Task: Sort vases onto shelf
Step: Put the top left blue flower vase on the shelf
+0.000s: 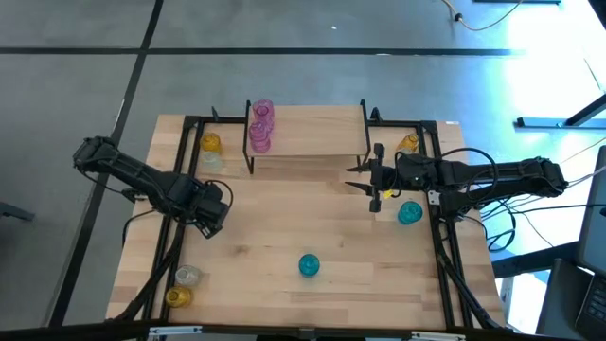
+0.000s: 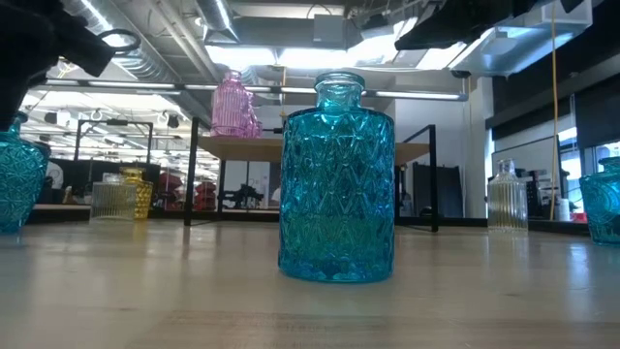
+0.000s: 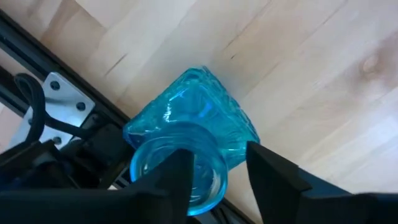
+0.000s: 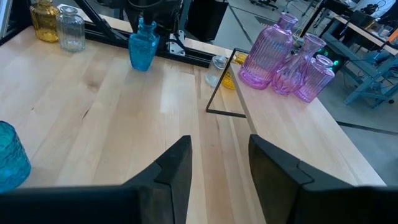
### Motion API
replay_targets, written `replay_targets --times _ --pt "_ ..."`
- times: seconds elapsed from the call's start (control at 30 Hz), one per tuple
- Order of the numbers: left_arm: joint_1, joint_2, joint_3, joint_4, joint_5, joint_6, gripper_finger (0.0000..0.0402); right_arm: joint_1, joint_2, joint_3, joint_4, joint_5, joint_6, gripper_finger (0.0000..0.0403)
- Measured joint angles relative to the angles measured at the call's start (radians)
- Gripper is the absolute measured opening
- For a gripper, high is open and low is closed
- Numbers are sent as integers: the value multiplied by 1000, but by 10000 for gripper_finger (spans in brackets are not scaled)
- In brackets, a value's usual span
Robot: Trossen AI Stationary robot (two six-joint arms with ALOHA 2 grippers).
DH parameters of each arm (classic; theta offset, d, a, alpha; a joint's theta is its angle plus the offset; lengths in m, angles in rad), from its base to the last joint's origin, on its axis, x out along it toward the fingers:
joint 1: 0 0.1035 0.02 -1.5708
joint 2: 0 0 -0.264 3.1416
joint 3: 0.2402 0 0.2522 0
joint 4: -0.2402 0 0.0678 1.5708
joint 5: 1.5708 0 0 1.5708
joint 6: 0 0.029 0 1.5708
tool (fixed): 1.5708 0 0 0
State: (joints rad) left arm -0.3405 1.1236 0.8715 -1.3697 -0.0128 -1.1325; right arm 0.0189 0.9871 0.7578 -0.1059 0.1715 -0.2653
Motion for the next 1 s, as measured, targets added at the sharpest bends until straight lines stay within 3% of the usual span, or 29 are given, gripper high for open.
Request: replay_targets --times 0.3,0.7,1.0 --pt "0 0 0 5 -21 67 38 0 0 0 0 0 -1 144" --pt "53 53 103 178 -78 253 42 0 0 0 0 0 0 144" --pt "110 311 319 207 -110 536 38 0 32 0 8 0 -6 144"
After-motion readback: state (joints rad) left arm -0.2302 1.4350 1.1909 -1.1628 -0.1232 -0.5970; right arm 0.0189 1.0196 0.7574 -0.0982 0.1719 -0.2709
